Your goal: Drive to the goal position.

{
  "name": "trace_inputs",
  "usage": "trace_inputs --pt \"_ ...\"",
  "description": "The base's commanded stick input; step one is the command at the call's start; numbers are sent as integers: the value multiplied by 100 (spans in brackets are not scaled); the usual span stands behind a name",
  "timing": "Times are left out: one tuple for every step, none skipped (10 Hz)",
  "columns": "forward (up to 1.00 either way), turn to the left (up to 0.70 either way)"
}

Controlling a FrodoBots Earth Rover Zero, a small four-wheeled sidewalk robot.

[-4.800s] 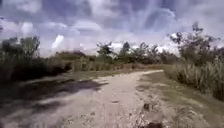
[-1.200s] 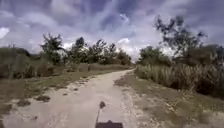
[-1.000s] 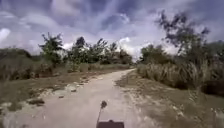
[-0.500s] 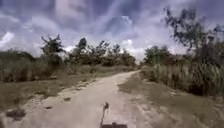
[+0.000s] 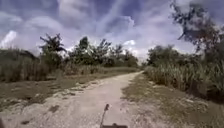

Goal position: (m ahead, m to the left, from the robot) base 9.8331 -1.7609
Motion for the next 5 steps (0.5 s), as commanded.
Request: trace_inputs --pt "100 0" --pt "100 0" --pt "100 0" --pt "100 0" --pt "100 0"
